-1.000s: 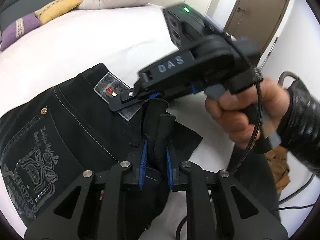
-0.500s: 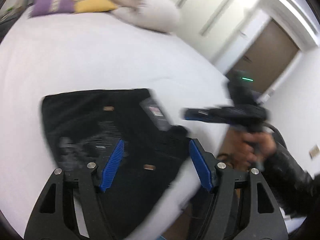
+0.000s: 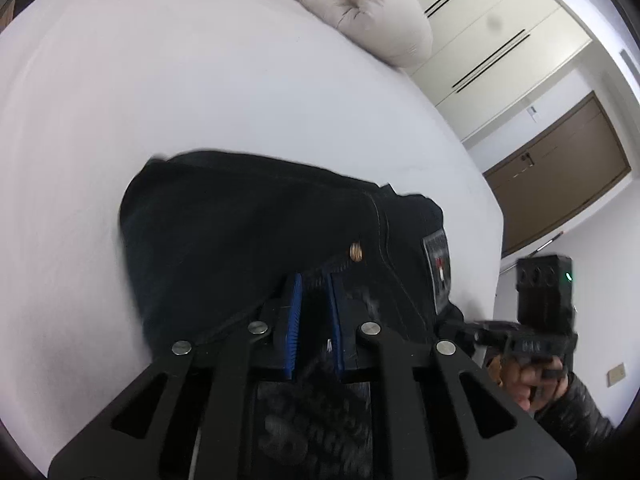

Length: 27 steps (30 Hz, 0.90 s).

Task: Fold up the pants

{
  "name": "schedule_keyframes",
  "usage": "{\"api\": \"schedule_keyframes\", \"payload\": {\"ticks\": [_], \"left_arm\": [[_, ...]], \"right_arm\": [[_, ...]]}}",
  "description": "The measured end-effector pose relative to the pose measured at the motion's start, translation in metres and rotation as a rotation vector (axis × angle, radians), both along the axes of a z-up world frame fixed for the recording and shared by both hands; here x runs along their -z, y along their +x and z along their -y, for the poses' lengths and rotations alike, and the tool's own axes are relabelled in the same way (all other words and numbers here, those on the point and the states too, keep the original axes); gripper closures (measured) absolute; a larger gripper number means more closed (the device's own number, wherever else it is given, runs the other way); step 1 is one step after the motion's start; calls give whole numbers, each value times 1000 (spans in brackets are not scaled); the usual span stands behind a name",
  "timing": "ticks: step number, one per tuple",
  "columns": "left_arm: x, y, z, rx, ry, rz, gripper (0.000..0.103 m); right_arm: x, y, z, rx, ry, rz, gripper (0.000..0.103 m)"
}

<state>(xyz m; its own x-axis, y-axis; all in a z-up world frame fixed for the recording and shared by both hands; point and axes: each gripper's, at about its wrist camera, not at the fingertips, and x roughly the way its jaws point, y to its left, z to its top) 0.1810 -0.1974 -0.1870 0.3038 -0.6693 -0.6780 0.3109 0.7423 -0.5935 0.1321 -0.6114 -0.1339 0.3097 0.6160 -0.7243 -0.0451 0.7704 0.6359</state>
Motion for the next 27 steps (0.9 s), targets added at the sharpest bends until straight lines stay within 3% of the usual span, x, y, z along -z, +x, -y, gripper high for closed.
{"api": "schedule_keyframes", "payload": {"ticks": [5,10,13,17,20,22,23,24,26,27], "left_arm": [[-3,-64,-14,29,-89,46,90],[-12,-127,-18,101,-61,152,90],[-9,-133,-18,110,-58,162,90],[2,-135,-1,134,-11,188,91],[-9,-128,-7,118,-37,140,90],[-26,-123,-11,110,-9,111,90],[-37,-121,-19,80,-20,116,90],[-45,-119,-26,45,-49,135,89],[-53,-112,-42,-32,-75,155,65],[-52,-108,-46,-55,-70,149,28]], "right_arm": [[8,-4,3,27,40,12,103],[3,-10,1,48,25,19,103],[-2,-17,1,50,-2,49,103],[8,-20,9,90,52,70,103],[-2,-22,7,85,23,84,103],[-21,-24,5,69,1,99,85],[-33,-26,9,64,24,122,55],[-41,-27,13,68,39,144,35],[-60,-25,27,108,30,207,32],[-64,-19,35,118,35,205,32]]}}
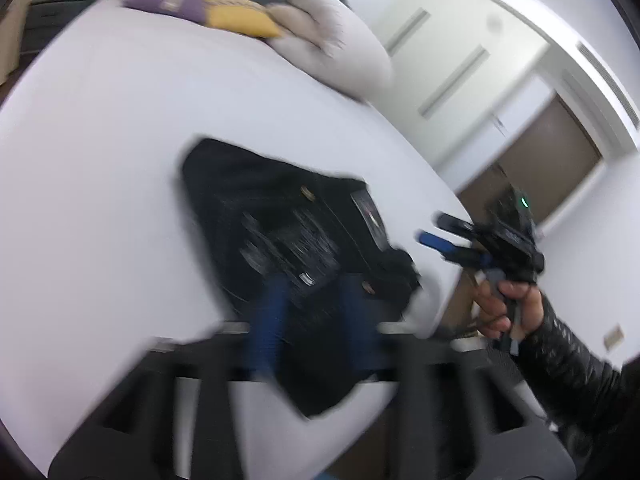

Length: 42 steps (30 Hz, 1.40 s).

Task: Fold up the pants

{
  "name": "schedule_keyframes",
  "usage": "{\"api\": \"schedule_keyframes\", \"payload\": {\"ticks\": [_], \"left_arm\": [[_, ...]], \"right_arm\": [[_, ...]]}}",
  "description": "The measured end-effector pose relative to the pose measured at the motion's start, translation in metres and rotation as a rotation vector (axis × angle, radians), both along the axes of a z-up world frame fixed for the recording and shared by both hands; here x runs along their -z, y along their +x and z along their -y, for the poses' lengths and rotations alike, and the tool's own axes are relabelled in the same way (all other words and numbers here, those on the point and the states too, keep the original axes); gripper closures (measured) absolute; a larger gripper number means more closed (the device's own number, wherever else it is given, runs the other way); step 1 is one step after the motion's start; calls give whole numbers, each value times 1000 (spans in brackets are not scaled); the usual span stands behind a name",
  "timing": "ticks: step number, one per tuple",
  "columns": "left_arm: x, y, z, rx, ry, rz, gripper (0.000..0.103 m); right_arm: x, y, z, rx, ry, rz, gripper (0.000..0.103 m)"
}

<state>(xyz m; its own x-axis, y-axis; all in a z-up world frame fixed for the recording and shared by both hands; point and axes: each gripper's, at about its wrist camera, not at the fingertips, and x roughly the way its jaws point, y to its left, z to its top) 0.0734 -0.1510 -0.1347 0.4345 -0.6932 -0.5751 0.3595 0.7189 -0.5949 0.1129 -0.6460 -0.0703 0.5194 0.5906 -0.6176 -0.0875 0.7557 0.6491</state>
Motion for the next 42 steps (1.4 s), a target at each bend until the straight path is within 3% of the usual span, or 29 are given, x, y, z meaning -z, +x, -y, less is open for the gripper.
{"api": "schedule_keyframes", "payload": {"ticks": [1,7,11,14,15,16,17,18,22,30,36,42], "left_arm": [[5,6,-5,-43,10,-13,17],[38,45,6,-53,7,-209,17],[56,61,23,-23,-12,-288,18],[63,69,27,-23,-10,-325,30],[64,72,28,-20,-12,-335,47],[68,75,29,-25,1,-356,63],[70,77,29,-29,6,-368,65],[72,79,28,-30,-4,-378,69],[68,80,33,-16,28,-354,77],[30,85,29,-1,58,-267,82],[-25,132,-16,-52,120,-118,82],[-46,191,-54,-88,172,-57,82]], "right_arm": [[1,6,4,6,-3,-22,32],[33,53,-1,-80,-73,-195,32],[59,75,-4,-108,-39,-278,32],[66,86,-11,-120,-44,-292,32],[66,88,-13,-122,-49,-297,35],[67,92,-18,-126,-60,-301,41],[68,94,-22,-133,-74,-305,58],[71,95,-27,-136,-90,-317,63],[60,89,-40,-120,-178,-282,79],[4,81,-70,-134,-226,-146,84],[-39,125,-95,-157,-185,-31,85],[-48,193,-123,-178,-143,4,85]]}}
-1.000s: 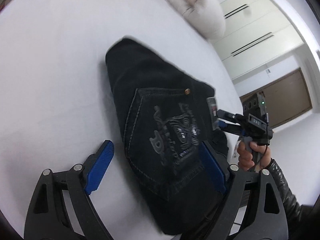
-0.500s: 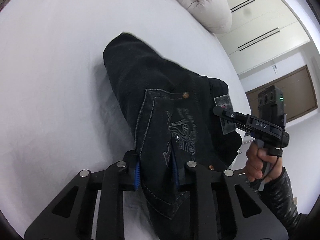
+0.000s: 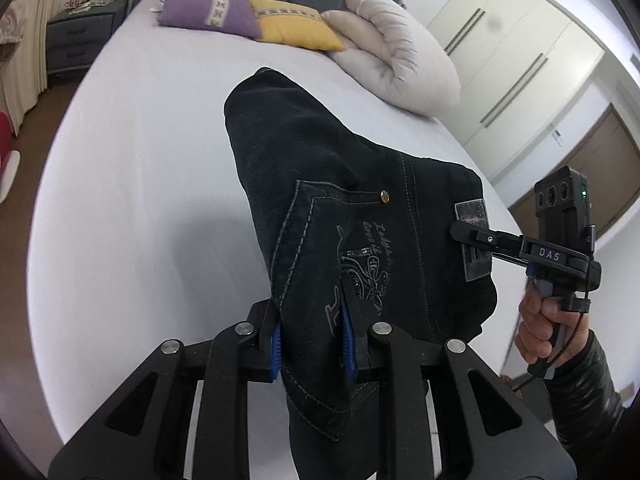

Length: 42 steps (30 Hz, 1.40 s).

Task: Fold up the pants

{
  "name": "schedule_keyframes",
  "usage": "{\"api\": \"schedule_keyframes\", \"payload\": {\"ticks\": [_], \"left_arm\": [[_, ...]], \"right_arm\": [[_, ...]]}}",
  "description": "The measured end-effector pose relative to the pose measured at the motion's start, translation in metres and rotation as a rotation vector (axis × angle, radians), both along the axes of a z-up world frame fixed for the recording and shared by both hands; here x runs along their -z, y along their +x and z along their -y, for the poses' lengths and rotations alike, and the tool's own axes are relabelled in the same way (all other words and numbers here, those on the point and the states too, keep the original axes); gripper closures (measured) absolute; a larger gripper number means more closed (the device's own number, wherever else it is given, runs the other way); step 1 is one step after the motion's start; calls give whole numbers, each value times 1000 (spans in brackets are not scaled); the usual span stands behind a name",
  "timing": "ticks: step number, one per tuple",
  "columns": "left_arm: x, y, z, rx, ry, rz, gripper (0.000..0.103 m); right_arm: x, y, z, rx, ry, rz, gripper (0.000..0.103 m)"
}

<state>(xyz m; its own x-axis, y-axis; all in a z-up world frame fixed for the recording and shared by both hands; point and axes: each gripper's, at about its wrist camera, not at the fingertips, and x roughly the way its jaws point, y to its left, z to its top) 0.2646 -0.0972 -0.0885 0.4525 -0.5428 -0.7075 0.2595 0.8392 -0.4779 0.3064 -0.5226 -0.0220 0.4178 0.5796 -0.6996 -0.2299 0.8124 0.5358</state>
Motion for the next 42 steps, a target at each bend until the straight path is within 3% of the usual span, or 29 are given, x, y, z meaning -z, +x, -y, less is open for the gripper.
{"api": "schedule_keyframes", "payload": {"ticks": [5,11,12,15,19,22,23,25,27,30,39,42], "left_arm": [[29,37,-41,-30,-18,-36,82],[122,66,-78,-38,-74,-173,78],[132,66,-83,-47,-109,-182,75],[158,61,-108,-59,-283,-208,72],[161,49,-117,-40,-262,-169,72],[147,55,-103,-58,-184,-150,67],[139,51,-99,-71,-107,-129,64],[118,63,-67,-106,65,-85,46],[96,54,-53,-133,207,-18,43],[66,34,-43,-180,297,73,33],[-34,-38,0,-274,363,311,8],[-67,-67,-1,-311,374,380,6]], "right_arm": [[42,54,-28,-4,40,-66,85],[129,85,-30,41,78,-229,83],[141,88,-25,54,107,-249,78],[172,92,-4,61,312,-304,79],[176,88,-1,25,349,-275,79],[174,83,-4,31,344,-248,78],[172,81,-5,36,333,-240,76],[161,78,-10,58,296,-216,63],[147,64,-8,100,233,-177,50],[132,45,7,164,170,-142,43],[80,-26,5,237,64,-35,41],[51,-47,-3,239,46,27,41]]}}
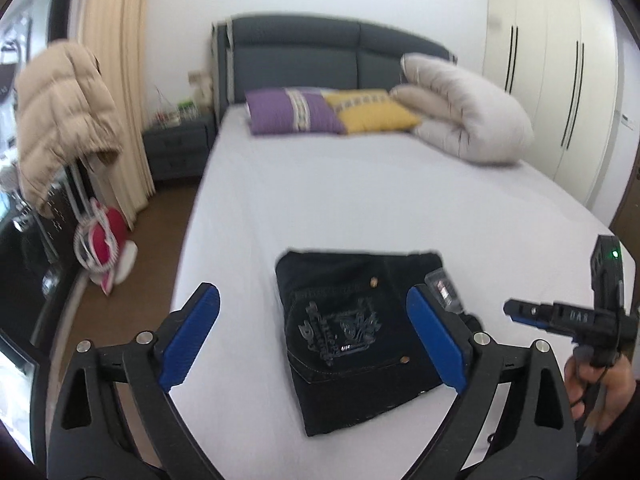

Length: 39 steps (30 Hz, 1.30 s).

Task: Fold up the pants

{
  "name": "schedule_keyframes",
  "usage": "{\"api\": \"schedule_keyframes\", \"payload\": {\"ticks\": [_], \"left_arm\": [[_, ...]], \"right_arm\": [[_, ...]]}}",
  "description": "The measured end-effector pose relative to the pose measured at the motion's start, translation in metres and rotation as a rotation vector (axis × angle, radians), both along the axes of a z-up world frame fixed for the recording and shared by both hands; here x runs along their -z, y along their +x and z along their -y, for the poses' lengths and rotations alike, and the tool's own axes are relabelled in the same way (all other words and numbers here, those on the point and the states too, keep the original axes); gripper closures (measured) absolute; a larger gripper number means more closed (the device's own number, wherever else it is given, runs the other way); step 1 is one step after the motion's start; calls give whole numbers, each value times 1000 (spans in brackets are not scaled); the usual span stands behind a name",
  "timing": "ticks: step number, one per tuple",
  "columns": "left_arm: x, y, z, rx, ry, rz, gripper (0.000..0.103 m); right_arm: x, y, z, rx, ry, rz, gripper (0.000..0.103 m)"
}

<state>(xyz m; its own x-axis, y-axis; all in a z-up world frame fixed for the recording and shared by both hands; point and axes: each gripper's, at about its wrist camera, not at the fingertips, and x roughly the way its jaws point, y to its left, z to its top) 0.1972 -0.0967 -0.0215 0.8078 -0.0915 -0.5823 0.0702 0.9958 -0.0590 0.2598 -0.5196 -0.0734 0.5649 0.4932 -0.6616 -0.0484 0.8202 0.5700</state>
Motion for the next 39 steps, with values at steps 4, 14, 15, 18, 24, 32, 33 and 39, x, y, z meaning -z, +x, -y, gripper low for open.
{"api": "schedule_keyframes", "payload": {"ticks": [4,14,15,18,24,32,33,39], "left_arm": [[-45,-40,3,-39,32,88,5],[-147,-164,7,-173,95,297,0],[-154,-175,8,-179,99,302,0],[-166,-198,10,-203,110,272,0],[-156,-236,12,-194,22,168,0],[-79,-227,18,-236,20,-66,0],[-71,-222,18,-232,18,-83,0],[-29,-190,18,-210,3,-159,0]], "right_arm": [[-48,-30,-11,-9,-55,103,38],[-183,-141,-21,100,-198,513,0],[-196,-152,-22,122,-208,554,0],[-231,-180,-24,170,-234,645,0],[-265,-219,-35,227,-332,742,0],[-219,-210,-74,142,-408,558,0],[-210,-204,-77,137,-420,511,0],[-159,-182,-89,95,-438,302,0]]}}
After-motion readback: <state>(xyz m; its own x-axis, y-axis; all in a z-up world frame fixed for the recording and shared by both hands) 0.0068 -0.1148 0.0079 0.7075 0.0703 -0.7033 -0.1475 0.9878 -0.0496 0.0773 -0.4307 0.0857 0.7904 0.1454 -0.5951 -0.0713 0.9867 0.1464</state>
